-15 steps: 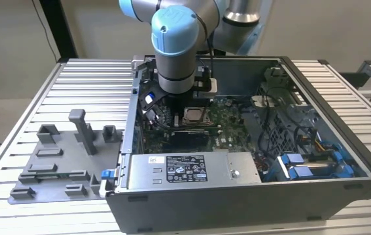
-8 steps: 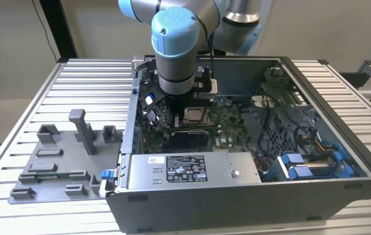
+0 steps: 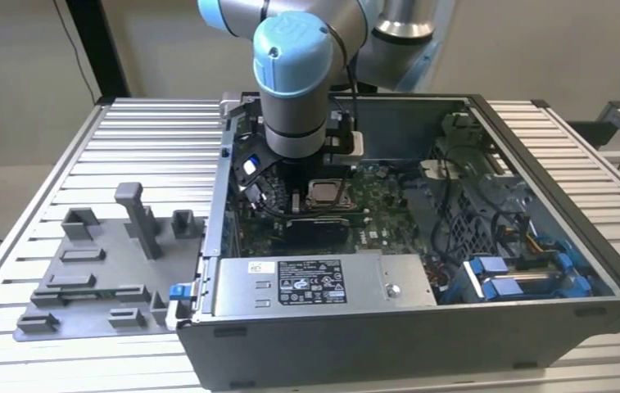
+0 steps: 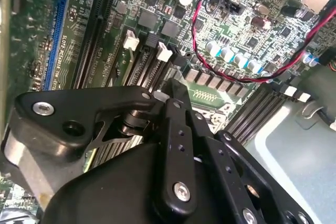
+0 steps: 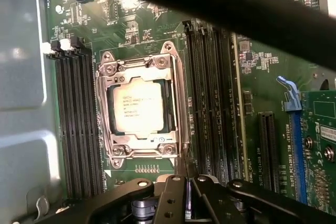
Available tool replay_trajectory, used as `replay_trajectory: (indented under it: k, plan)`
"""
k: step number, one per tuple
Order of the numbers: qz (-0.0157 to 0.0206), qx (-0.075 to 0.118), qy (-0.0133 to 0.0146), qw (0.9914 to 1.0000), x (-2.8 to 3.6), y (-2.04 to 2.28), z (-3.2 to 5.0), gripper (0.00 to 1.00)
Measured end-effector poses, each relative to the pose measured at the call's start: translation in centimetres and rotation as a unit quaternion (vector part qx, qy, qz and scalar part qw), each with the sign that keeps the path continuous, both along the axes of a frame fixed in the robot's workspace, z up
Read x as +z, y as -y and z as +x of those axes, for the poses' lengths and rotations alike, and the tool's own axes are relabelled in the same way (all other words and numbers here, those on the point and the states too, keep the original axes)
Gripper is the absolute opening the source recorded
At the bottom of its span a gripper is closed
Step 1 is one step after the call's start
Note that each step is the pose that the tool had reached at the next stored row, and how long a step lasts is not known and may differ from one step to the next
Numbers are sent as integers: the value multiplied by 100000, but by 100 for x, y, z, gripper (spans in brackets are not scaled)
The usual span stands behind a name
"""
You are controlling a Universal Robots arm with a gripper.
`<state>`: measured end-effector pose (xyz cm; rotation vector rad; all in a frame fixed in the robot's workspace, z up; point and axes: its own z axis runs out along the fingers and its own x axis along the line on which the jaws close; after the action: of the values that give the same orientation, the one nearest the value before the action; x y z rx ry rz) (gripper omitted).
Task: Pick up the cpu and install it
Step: 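Install the second cpu locking lever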
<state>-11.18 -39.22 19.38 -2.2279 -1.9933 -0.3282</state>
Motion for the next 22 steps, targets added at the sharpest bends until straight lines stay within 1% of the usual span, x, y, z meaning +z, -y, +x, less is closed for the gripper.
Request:
replay_trajectory:
  k: [22]
  plan:
    - [-4, -1, -2, 100000, 0, 0, 0, 0]
